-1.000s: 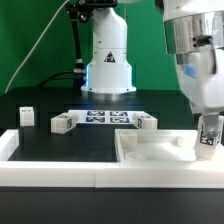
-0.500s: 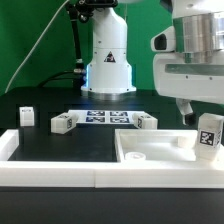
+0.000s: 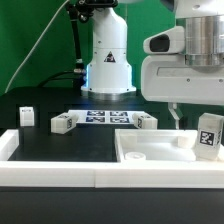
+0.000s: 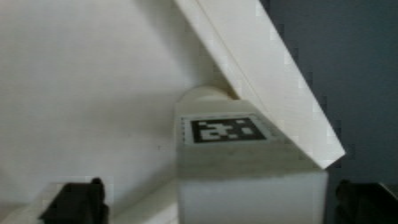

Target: Assemble one leg

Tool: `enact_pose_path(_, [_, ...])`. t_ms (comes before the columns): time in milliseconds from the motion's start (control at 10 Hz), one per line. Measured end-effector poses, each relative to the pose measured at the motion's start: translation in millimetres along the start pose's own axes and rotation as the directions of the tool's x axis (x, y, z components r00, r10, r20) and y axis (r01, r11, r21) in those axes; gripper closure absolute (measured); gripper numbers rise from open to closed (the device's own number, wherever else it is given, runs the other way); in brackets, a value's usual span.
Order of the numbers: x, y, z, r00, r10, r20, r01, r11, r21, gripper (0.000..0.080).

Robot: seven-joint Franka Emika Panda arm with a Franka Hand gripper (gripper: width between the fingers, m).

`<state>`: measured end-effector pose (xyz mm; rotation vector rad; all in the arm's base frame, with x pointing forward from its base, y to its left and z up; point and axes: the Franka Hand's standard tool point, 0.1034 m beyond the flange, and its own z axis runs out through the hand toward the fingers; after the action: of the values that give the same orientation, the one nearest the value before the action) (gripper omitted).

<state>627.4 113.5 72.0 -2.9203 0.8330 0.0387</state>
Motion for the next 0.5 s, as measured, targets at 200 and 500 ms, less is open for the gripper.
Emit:
enact_pose_path(200, [0.1,0.1,0.1,1.0,0.002,0.0,-0.002,1.0,0.0,0.0263])
enact_pose_path(500, [0.1,0.1,0.1,0.999,0.045,0.0,-0.045,0.999,0.0,0.0509])
